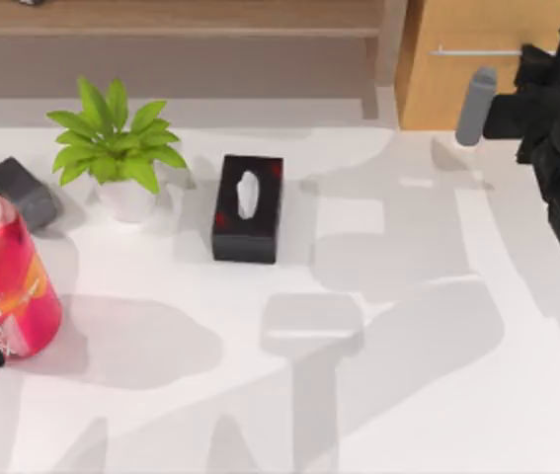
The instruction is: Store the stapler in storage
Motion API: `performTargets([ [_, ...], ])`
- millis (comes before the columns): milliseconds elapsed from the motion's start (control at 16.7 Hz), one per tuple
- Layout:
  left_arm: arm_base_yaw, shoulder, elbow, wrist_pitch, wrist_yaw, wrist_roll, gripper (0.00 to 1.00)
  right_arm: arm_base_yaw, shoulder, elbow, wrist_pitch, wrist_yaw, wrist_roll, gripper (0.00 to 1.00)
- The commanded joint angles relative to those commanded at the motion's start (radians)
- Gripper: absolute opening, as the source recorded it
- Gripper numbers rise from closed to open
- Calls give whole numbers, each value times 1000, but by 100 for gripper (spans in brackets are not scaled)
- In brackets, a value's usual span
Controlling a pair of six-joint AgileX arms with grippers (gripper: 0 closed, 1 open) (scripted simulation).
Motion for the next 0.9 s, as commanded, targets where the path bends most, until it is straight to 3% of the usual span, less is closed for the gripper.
performTargets([
  [540,0,0,0,0,0,0,100,7,-13,-18,12,5,4,0],
  [900,0,0,0,0,0,0,100,30,-89,-242,119,24,4,0],
])
